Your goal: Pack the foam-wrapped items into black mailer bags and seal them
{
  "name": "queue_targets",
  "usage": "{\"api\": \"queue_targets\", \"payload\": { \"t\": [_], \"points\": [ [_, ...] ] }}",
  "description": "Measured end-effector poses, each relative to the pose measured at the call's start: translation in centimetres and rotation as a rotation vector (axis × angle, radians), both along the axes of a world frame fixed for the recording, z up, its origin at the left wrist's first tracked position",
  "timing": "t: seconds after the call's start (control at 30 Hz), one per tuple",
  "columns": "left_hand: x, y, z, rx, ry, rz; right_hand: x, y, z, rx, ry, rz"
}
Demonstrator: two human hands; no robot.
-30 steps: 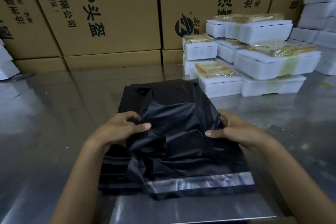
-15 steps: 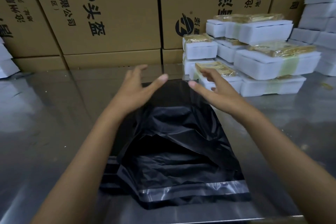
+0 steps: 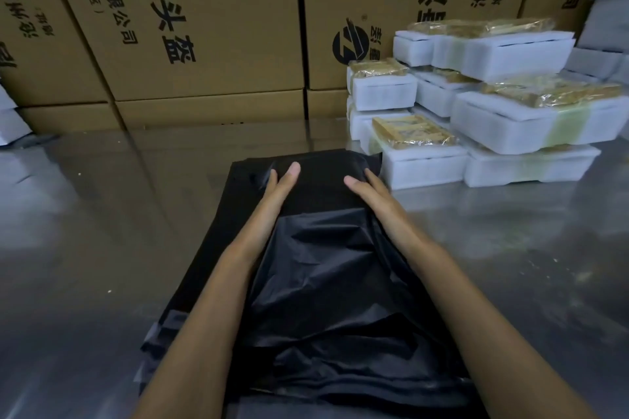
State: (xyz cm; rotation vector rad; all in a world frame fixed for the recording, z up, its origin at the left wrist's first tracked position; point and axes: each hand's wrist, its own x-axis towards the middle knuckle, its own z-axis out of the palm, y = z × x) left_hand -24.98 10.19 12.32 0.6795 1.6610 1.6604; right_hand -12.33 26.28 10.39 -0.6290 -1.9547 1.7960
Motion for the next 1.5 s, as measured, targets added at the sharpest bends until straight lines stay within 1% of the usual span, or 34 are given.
{"api": "queue_targets", "payload": {
  "t": [0.07, 0.1, 0.17, 0.2, 0.27, 0.3, 0.37, 0.43, 0.53, 0.6, 0.67, 0.73, 0.77, 0.87, 0.9, 0.97, 1.1, 1.17, 1.23, 1.27, 1.33, 1.37, 1.43, 1.47, 1.5],
  "points": [
    [-0.4, -0.9, -0.3, -0.053, 0.076, -0.041, 1.0, 0.1, -0.1, 0.198, -0.061, 0.019],
    [-0.6, -1.3, -0.3, -0.097, 0.167, -0.053, 1.6, 0.3, -0.2, 0.286, -0.091, 0.051],
    [-1.0, -2.3, -0.2, -0.206, 0.355, -0.102, 2.6, 0.8, -0.6, 0.365, -0.139, 0.13],
    [-1.1, -2.7, -0.3, -0.266, 0.409, -0.136, 3.0, 1.0, -0.8, 0.378, -0.165, 0.163],
    [-1.3, -3.3, -0.8, -0.351, 0.425, -0.217, 3.3, 1.4, -1.6, 0.43, -0.235, 0.186],
    [-1.2, -3.5, -1.0, -0.386, 0.411, -0.24, 3.2, 1.5, -1.9, 0.469, -0.281, 0.16],
    [-0.7, -3.5, -1.4, -0.451, 0.422, -0.229, 3.2, 1.5, -2.3, 0.551, -0.339, 0.105],
    [-0.3, -3.5, -1.6, -0.417, 0.436, -0.199, 3.2, 1.5, -2.6, 0.576, -0.244, 0.125],
    [-0.3, -3.6, -1.7, -0.29, 0.437, -0.171, 3.4, 1.0, -2.8, 0.524, -0.068, 0.16],
    [-0.4, -3.2, -1.4, -0.211, 0.449, -0.151, 3.2, 1.1, -2.4, 0.504, -0.007, 0.122],
    [-0.6, -2.5, -1.0, -0.17, 0.498, -0.126, 3.0, 1.2, -1.8, 0.501, 0.005, 0.089],
    [-1.0, -1.8, -1.2, -0.199, 0.531, -0.136, 2.7, 1.7, -1.8, 0.523, -0.052, 0.108],
    [-1.2, -1.6, -1.4, -0.259, 0.541, -0.148, 2.6, 2.0, -2.0, 0.575, -0.112, 0.121],
    [-2.1, -1.4, -2.2, -0.541, 0.631, -0.159, 2.1, 2.6, -2.0, 0.732, -0.328, 0.088],
    [-2.5, -1.5, -2.3, -0.594, 0.671, -0.155, 1.9, 2.7, -1.9, 0.773, -0.385, 0.076],
    [-3.1, -1.7, -2.7, -0.619, 0.723, -0.159, 1.9, 2.9, -1.9, 0.846, -0.45, 0.062],
    [-5.4, -1.2, -5.2, -0.576, 0.858, -0.215, 1.8, 3.6, -2.2, 0.932, -0.481, 0.039],
    [-6.2, -1.2, -6.4, -0.582, 0.977, -0.197, 1.8, 3.7, -2.6, 0.968, -0.468, 0.009],
    [-6.2, -1.0, -6.5, -0.584, 1.049, -0.153, 1.9, 3.7, -2.9, 1.024, -0.424, -0.051],
    [-5.7, -1.2, -6.0, -0.601, 1.05, -0.162, 2.1, 3.7, -2.9, 1.052, -0.392, -0.077],
    [-4.8, -1.8, -4.9, -0.588, 0.93, -0.181, 2.8, 3.1, -2.5, 1.043, -0.33, -0.097],
    [-4.3, -2.3, -4.3, -0.544, 0.864, -0.183, 3.5, 2.6, -2.2, 0.958, -0.26, -0.105],
    [-2.6, -4.2, -3.1, -0.422, 0.782, -0.141, 5.4, 1.9, -1.7, 0.708, -0.074, -0.149],
    [-1.6, -5.4, -2.4, -0.339, 0.761, -0.08, 6.5, 1.7, -1.7, 0.632, 0.005, -0.183],
    [-0.7, -6.7, -2.0, -0.216, 0.755, -0.002, 7.6, 1.7, -1.7, 0.617, 0.067, -0.22]
  ]
}}
